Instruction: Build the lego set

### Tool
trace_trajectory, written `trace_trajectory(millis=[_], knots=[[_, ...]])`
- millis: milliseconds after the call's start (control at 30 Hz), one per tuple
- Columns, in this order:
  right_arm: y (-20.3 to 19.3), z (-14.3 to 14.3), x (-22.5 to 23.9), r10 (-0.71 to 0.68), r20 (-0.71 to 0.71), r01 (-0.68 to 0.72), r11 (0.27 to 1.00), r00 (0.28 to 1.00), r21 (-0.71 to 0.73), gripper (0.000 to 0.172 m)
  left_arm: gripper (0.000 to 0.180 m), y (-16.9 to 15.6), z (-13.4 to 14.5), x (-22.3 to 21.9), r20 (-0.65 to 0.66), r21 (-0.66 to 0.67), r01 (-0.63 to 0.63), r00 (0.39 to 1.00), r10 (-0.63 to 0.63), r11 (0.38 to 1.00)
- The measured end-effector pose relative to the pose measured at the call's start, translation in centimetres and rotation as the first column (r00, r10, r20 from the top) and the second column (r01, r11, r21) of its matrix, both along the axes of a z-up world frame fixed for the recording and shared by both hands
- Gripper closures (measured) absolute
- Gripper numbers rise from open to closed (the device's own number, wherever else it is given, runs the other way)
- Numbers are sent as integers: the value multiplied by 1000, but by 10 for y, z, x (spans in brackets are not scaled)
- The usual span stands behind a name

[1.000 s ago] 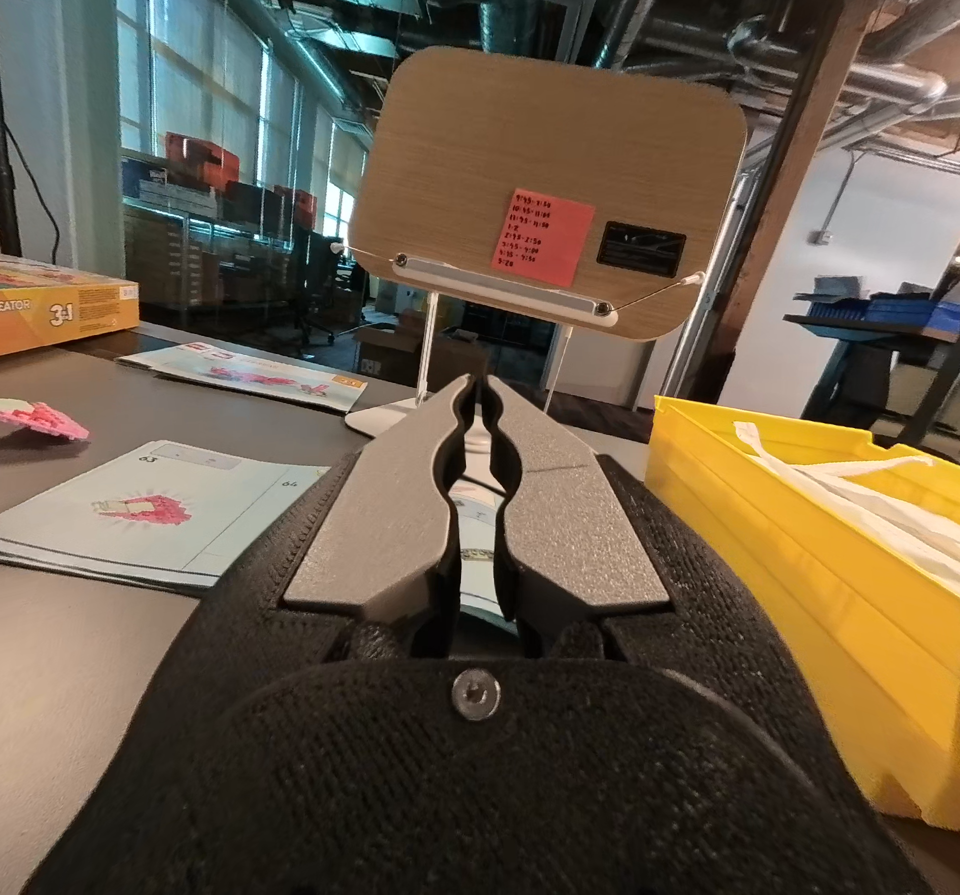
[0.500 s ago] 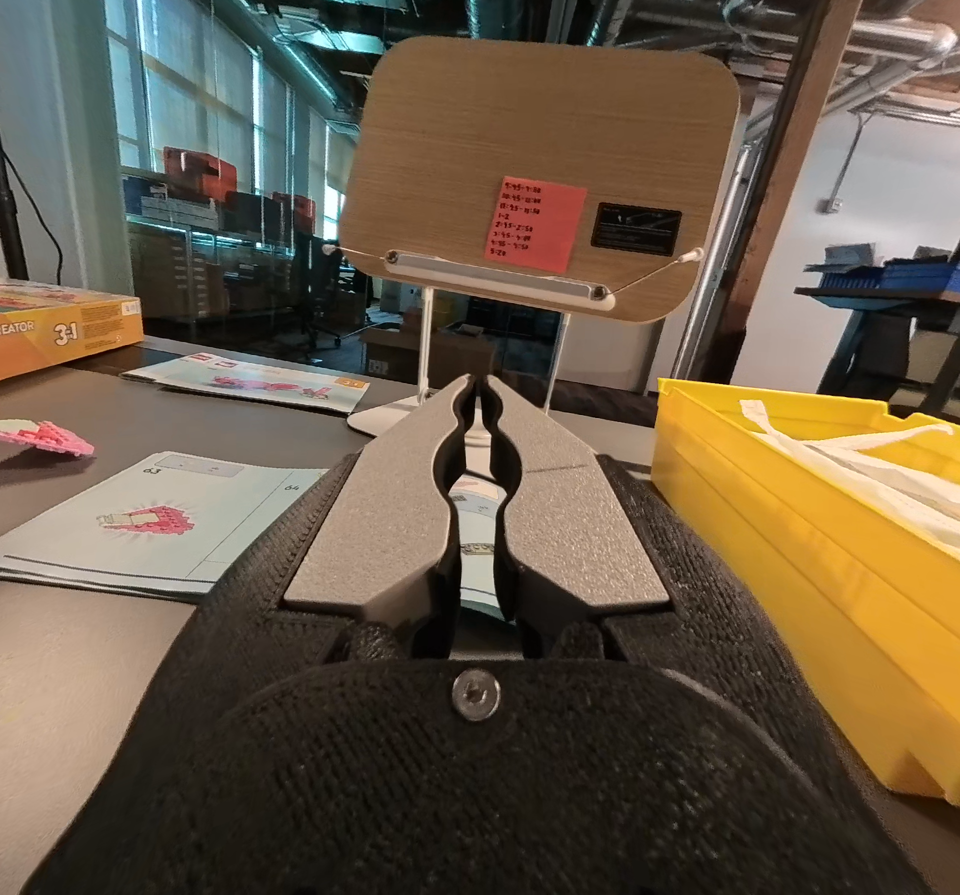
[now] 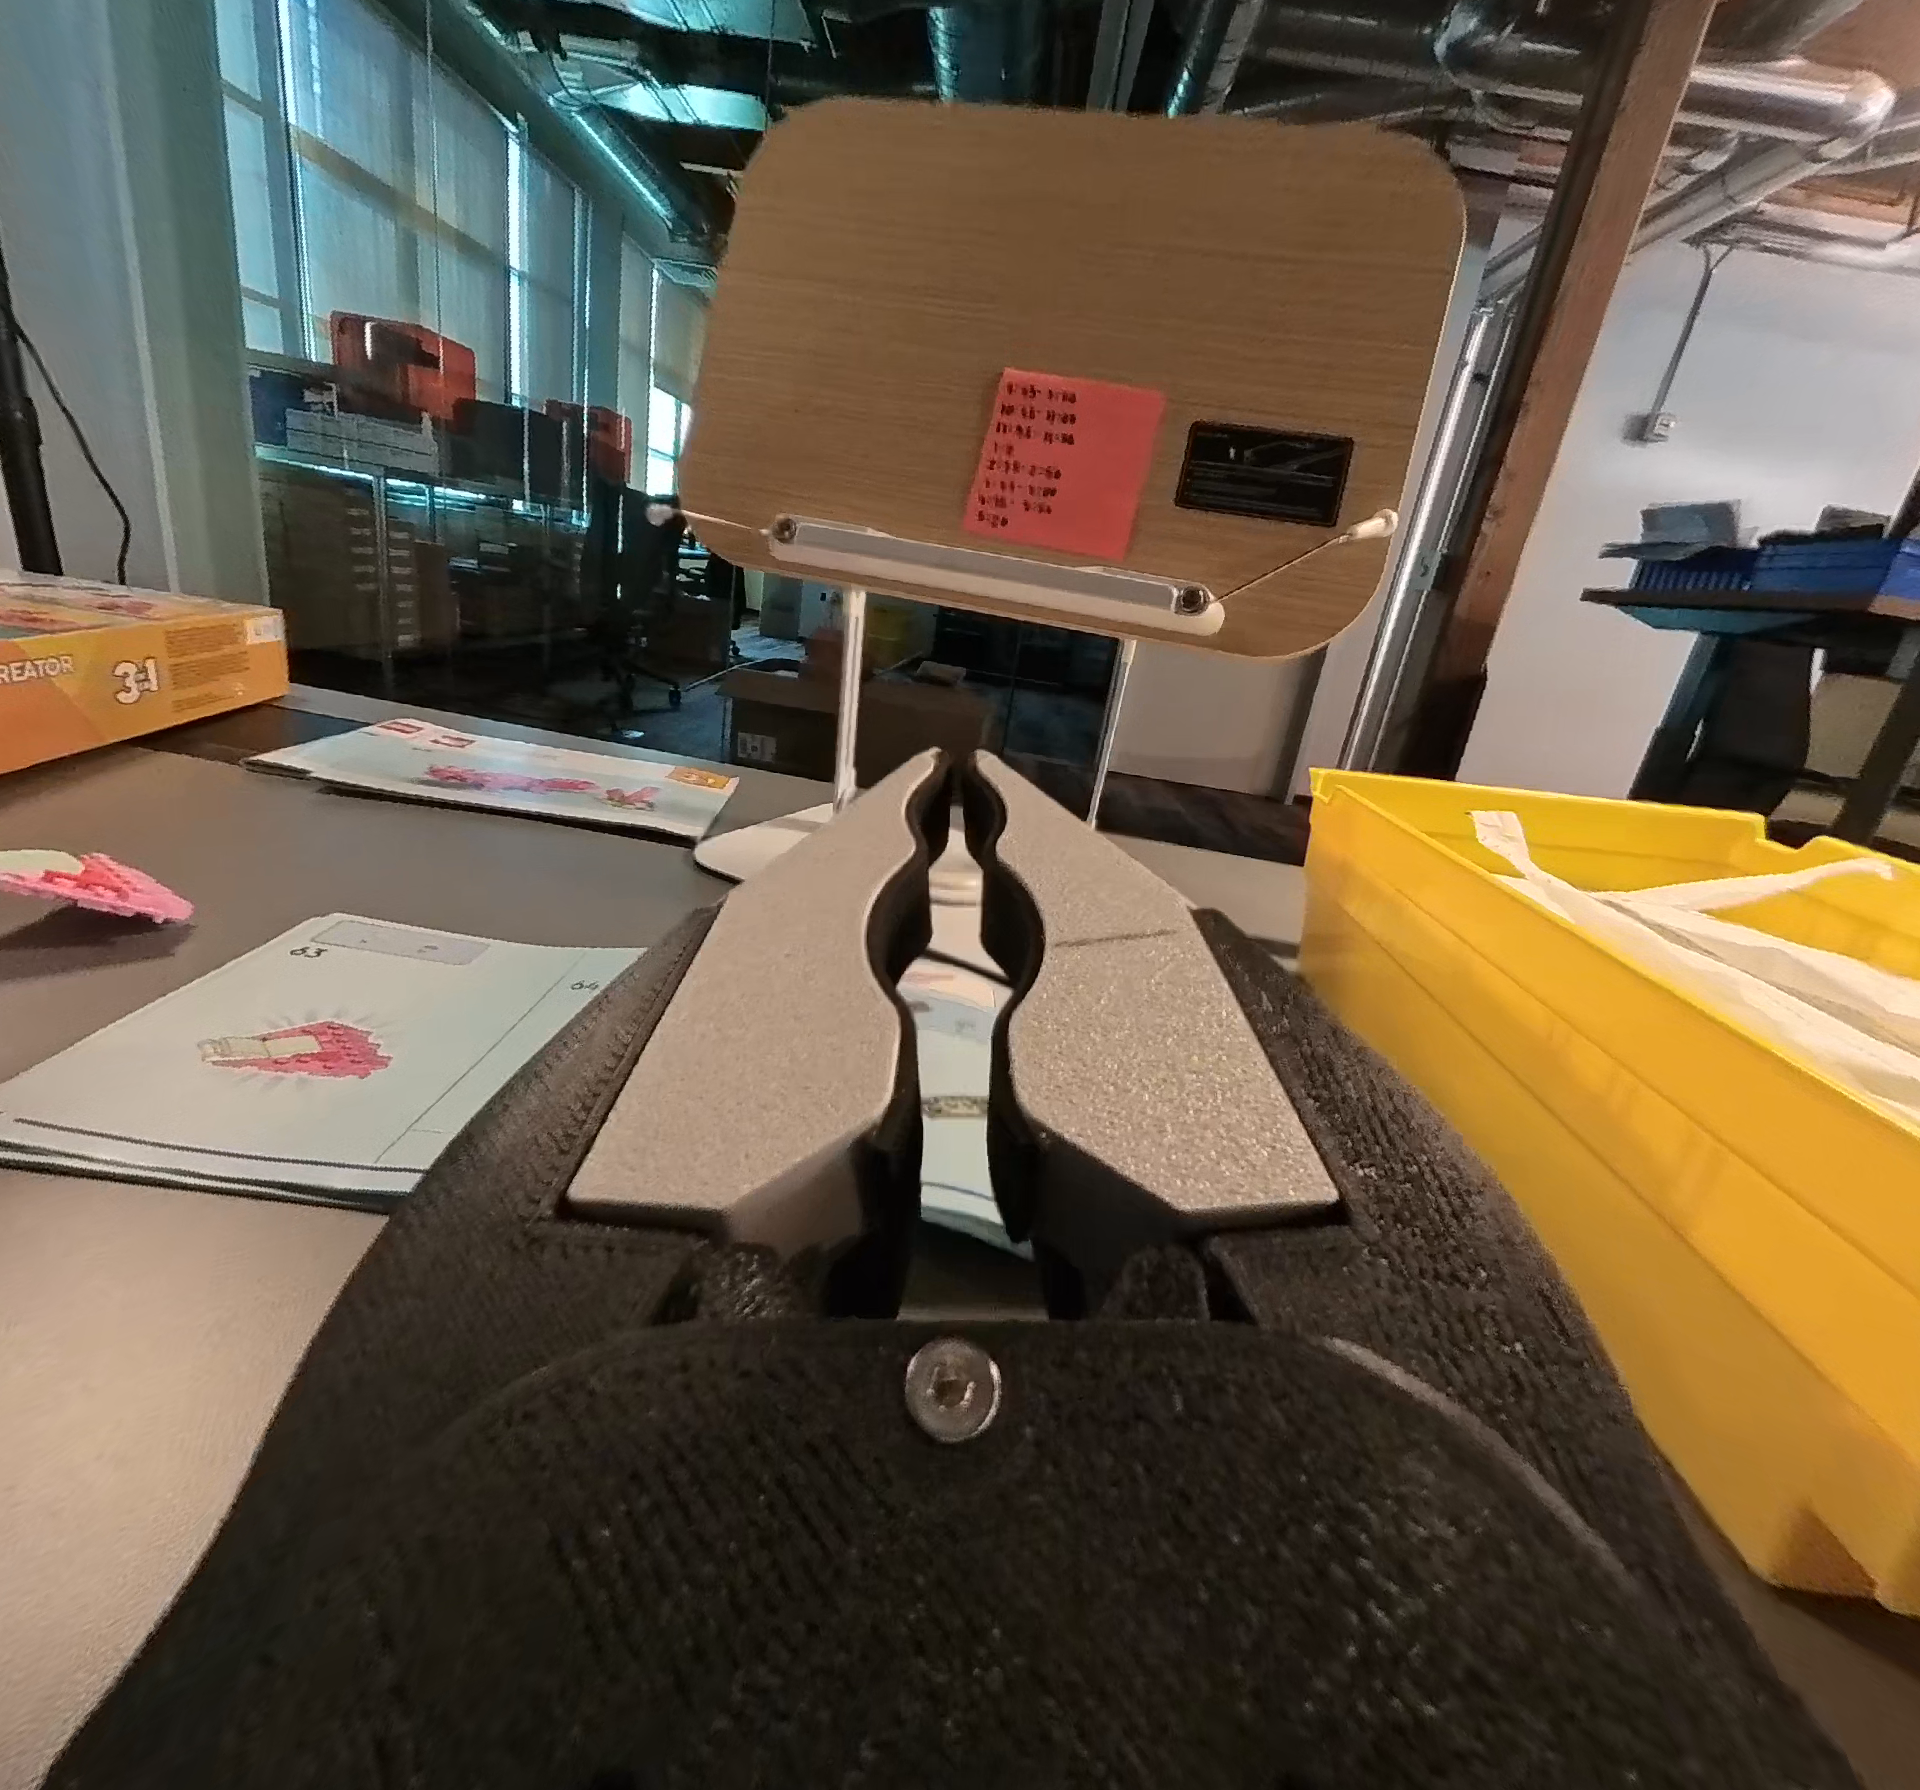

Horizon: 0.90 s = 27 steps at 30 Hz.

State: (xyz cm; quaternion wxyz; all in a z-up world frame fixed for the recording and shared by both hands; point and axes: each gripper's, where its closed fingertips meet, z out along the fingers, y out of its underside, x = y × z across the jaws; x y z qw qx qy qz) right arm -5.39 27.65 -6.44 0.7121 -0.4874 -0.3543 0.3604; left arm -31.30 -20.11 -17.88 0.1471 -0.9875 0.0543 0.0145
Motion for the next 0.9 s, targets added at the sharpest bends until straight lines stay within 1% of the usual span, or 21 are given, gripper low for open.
trace_trajectory(millis=[33,67,100,167,200,267,333,367,400,467,500,533,567,600,633,667,700,767,800,833,900], knots=[[-3,3,1,0,-11,0,1000,1000,20,172,165,9,15,1,-6,113,-38,999,39,993],[-8,7,2,10,-22,-9,999,1000,50,171,165,19,37,3,-2,257,-81,996,85,963],[-16,12,2,30,-32,-27,996,999,89,168,165,31,66,10,28,417,-116,993,115,901],[-40,25,-3,109,-57,-99,982,992,162,168,166,50,132,35,71,697,-142,989,130,703],[-55,32,-8,165,-66,-151,972,984,183,167,166,57,160,53,74,786,-126,991,111,606],[-90,48,-12,284,-82,-261,941,955,215,167,166,68,192,93,65,869,-102,994,93,484],[-131,59,-11,423,-80,-395,887,903,238,167,166,82,206,132,4,911,-45,995,99,409],[-152,61,-8,503,-73,-476,848,861,232,167,166,88,210,149,-25,932,-21,992,124,363],[-174,61,-5,588,-70,-565,799,806,209,166,166,95,214,166,-43,952,-3,989,141,307],[-214,56,-1,750,-77,-739,661,657,130,164,166,111,216,195,-40,985,7,981,192,172],[-229,52,-1,809,-69,-804,588,584,86,162,166,120,213,205,-31,994,8,974,222,107],[-240,47,-2,849,-57,-848,527,525,45,160,166,129,206,213,-43,998,27,964,263,63],[-247,41,-3,882,-47,-883,469,469,1,158,166,138,197,216,-61,998,49,943,326,45],[-252,35,-3,911,-47,-912,406,409,-58,157,166,147,189,218,-98,995,87,916,389,47],[-255,30,-4,934,-65,-931,343,352,-125,155,166,157,181,221,-163,987,148,884,439,70],[-254,27,-5,946,-98,-939,287,308,-188,153,166,166,173,223,-237,971,209,839,489,112],[-252,26,-6,950,-137,-940,244,281,-237,151,166,175,165,225,-330,944,282,787,522,172],[-244,29,-7,941,-205,-940,212,270,-267,149,166,188,151,230,-500,865,414,668,551,283],[-241,31,-6,938,-215,-942,212,271,-260,150,166,192,143,233,-554,831,456,627,548,317],[-241,32,-4,941,-206,-945,214,267,-247,151,166,194,136,236,-583,811,478,614,532,337],[-244,34,2,953,-163,-953,218,254,-211,152,166,197,125,239,-598,802,479,635,489,358]])
